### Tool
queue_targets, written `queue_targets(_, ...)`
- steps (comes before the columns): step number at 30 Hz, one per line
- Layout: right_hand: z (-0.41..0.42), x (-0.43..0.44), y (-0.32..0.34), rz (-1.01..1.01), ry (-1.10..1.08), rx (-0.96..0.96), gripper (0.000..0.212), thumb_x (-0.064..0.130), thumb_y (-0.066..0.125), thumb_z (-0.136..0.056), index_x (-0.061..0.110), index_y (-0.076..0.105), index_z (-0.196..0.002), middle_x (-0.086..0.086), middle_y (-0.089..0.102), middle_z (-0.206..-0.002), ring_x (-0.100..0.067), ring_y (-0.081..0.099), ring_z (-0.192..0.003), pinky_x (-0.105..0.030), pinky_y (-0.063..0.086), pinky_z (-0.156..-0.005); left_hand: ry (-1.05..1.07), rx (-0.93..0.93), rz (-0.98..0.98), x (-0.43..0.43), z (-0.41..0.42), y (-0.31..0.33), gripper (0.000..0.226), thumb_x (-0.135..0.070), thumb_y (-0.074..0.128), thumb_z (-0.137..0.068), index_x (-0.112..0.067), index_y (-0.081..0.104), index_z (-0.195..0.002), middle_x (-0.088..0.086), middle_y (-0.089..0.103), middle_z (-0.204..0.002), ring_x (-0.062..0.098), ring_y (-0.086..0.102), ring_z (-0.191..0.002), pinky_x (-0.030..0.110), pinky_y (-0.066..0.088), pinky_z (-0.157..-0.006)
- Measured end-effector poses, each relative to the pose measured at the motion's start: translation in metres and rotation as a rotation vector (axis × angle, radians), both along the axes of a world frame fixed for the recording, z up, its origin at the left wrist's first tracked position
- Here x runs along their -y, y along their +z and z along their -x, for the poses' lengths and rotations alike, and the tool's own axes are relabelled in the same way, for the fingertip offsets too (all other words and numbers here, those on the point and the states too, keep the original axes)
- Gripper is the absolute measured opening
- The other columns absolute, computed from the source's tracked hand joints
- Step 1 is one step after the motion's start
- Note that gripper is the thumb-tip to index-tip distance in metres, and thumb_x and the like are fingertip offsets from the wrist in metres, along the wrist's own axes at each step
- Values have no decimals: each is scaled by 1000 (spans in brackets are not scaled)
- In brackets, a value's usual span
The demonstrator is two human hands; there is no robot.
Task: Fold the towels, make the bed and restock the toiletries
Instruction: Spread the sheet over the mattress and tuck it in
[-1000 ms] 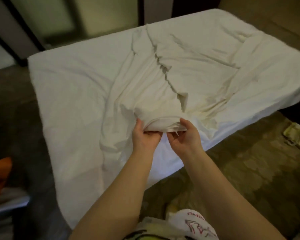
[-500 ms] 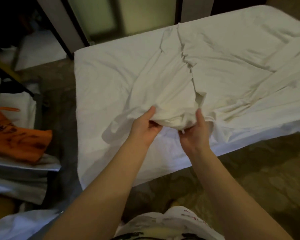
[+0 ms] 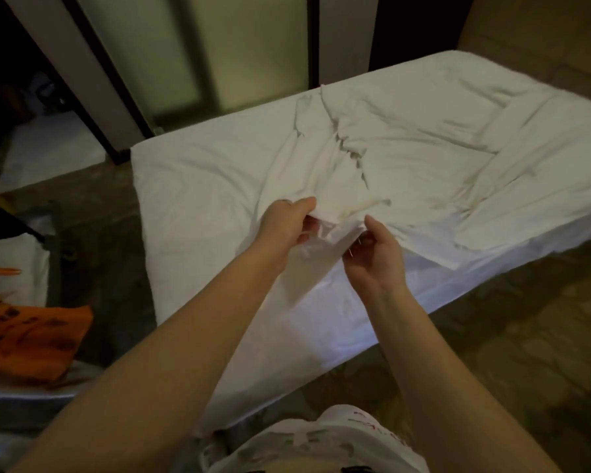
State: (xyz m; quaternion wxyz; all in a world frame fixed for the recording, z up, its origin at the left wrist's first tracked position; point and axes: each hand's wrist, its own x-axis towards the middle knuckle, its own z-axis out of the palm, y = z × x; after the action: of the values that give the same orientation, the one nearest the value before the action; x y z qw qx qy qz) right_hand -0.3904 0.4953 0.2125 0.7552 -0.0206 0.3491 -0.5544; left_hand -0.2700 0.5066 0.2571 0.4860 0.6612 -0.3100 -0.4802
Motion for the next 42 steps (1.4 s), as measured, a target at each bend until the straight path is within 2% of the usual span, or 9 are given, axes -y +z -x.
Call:
queue_targets(3, -22, -8, 7, 1, -118, -54, 25, 2, 52, -92, 9, 52, -68, 2, 52, -48, -9, 55, -46, -20, 48, -51, -243, 132, 2, -2, -22, 2, 22, -26, 51, -95, -8, 63, -97, 7, 65, -104, 14, 60, -96, 27, 43, -77)
queue_targets(7, -47, -25, 15, 3, -179, -168, 21, 9, 56, -93, 10, 56, -72, 2, 56, -53, -10, 56, -51, -21, 50, -54, -672, 321, 85, -18, -53, -7, 10, -25, 52, -96, -20, 59, -97, -10, 59, -91, 3, 55, -85, 15, 42, -70)
queue_targets(14, -53, -39, 7, -9, -155, -567, 9, 15, 53, -95, 12, 60, -91, -1, 62, -84, -16, 59, -83, -24, 43, -76, -671, 817, 311, -32, -75, -42, 17, -30, 57, -92, -17, 61, -101, 0, 61, -99, 17, 59, -86, 25, 44, -73)
queue_targets(19, -48, -33, 2, 67, -150, -427, 12, 9, 51, -96, 5, 58, -87, -8, 59, -81, -21, 60, -79, -37, 48, -93, -726, 710, 190, -16, -66, -60, 43, -32, 60, -89, -14, 50, -127, 7, 54, -121, 24, 57, -105, 30, 44, -83)
queue_targets(25, -37, -24, -4, 63, -117, -358, 17, 16, 47, -98, 4, 54, -109, -10, 61, -96, -25, 60, -95, -42, 46, -97, -689, 572, 213, -9, -45, -65, 12, -29, 49, -97, -17, 50, -99, -5, 57, -84, 15, 52, -78, 16, 36, -62)
queue_targets(28, -38, -22, -12, 52, -82, -384, 26, 16, 47, -98, 1, 56, -116, -14, 62, -104, -27, 61, -98, -39, 49, -93, -693, 477, 237, 0, -33, -63, 25, -31, 54, -94, -15, 53, -114, -3, 62, -99, 16, 58, -90, 20, 42, -72)
queue_targets(31, -38, -22, -15, 71, -118, -379, 23, 15, 49, -98, 0, 57, -114, -11, 65, -97, -25, 63, -92, -36, 51, -89, -706, 469, 236, 9, -24, -65, 10, -24, 54, -95, -16, 58, -99, -7, 61, -84, 14, 57, -81, 18, 40, -68)
queue_targets(34, -40, -26, -17, 71, -169, -572, 12, 16, 51, -97, 7, 56, -103, -7, 66, -93, -22, 65, -89, -30, 53, -77, -724, 412, 210, 13, -24, -65, 12, -22, 55, -94, -12, 61, -92, -4, 62, -79, 7, 54, -72, 14, 41, -65)
queue_targets(42, -90, -73, -46, 69, -276, -972, 26, 23, 64, -89, 33, 47, -106, 1, 61, -100, -19, 64, -94, -37, 57, -81, -867, -25, 47, 21, -65, -65, 18, -26, 54, -95, -13, 65, -90, 16, 64, -90, 29, 61, -86, 42, 49, -81)
